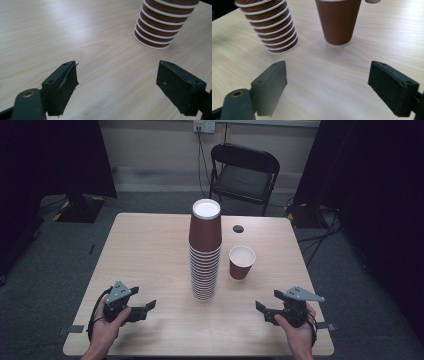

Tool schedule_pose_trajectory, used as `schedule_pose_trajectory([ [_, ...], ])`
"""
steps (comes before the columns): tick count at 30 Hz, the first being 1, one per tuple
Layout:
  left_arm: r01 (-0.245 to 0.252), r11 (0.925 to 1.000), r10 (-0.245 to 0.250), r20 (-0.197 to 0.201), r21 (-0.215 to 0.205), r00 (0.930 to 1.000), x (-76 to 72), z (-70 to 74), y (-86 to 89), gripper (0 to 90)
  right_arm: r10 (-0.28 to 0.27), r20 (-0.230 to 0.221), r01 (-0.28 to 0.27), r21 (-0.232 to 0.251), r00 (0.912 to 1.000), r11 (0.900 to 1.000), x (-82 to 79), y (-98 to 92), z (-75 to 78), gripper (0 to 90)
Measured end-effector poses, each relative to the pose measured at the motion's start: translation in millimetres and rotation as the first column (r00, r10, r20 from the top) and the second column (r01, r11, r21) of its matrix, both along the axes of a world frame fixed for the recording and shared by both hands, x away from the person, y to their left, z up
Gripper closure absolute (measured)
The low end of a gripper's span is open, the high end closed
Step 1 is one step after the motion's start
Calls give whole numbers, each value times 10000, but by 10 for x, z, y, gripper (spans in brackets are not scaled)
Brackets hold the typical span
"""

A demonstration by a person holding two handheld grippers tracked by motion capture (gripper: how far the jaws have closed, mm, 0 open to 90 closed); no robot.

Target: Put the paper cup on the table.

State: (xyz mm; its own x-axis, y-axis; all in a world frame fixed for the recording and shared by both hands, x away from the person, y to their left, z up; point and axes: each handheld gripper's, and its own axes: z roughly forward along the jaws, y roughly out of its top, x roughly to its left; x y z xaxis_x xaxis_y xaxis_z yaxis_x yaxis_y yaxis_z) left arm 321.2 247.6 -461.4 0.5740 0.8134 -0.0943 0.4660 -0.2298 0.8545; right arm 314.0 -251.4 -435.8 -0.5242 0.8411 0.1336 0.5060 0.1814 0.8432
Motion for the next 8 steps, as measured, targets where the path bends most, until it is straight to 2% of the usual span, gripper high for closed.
schedule_pose_trajectory([
  [2, 68, 9999, -69, 80, 136, 9999, -8, 4, 27, 168, 121, -43, -121, 84, 9999, 9999, -82, -17, -27, 140],
  [5, -37, 10000, 37, 3, 64, 10000, 1, -3, 53, 165, 172, -134, -172, -3, 9998, 9999, -182, -49, -71, 139],
  [8, -124, 9999, 124, -35, 0, 9999, 8, -14, 66, 158, -63, -369, 66, 83, 9993, 9999, -199, -112, -106, 136],
])
